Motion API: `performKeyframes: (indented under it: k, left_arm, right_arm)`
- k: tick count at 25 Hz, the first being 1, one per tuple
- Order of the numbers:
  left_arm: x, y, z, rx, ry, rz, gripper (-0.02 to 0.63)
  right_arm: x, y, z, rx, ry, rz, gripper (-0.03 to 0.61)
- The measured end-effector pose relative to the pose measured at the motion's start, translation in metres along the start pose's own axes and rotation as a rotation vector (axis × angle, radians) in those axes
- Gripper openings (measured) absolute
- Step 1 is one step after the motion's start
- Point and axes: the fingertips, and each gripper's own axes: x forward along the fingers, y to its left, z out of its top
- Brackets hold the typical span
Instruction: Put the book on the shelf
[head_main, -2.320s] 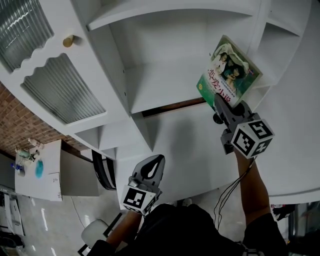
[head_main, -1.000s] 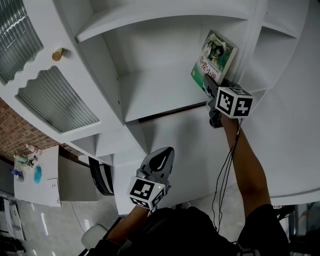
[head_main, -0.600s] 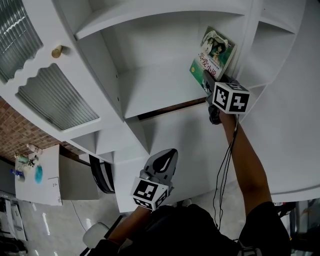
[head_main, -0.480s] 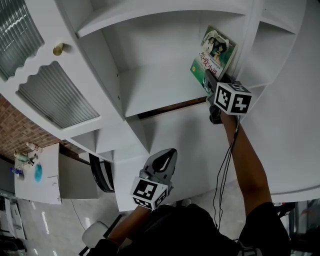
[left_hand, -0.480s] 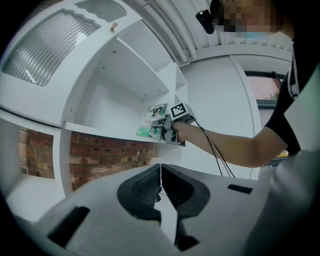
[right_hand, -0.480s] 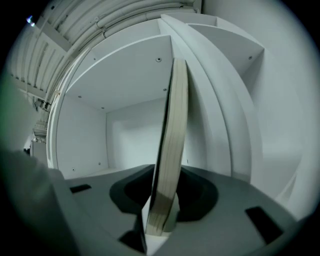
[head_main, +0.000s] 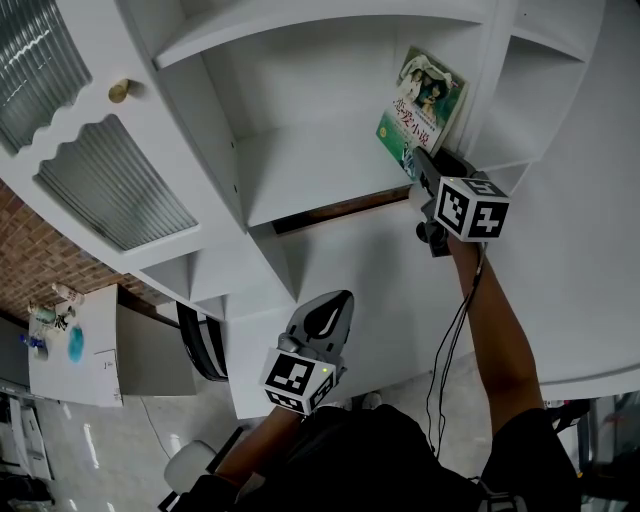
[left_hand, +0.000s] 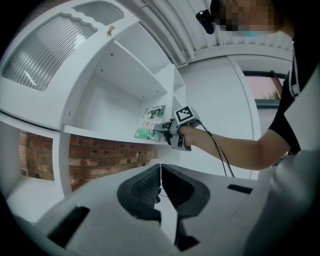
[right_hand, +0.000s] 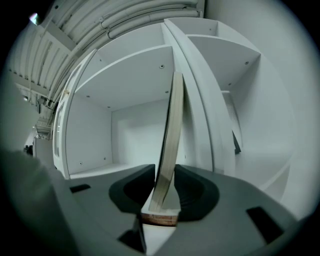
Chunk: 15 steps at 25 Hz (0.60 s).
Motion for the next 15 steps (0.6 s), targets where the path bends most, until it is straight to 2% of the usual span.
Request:
performKeyframes:
  k: [15]
  left_arm:
    - [-0.006,-0.014,-0.002,0.001,-0.004,-0.001,0.017]
  right_arm:
    - [-0.040,-0.003,-0.010,-0.010,-0.010,-0.020,0.098]
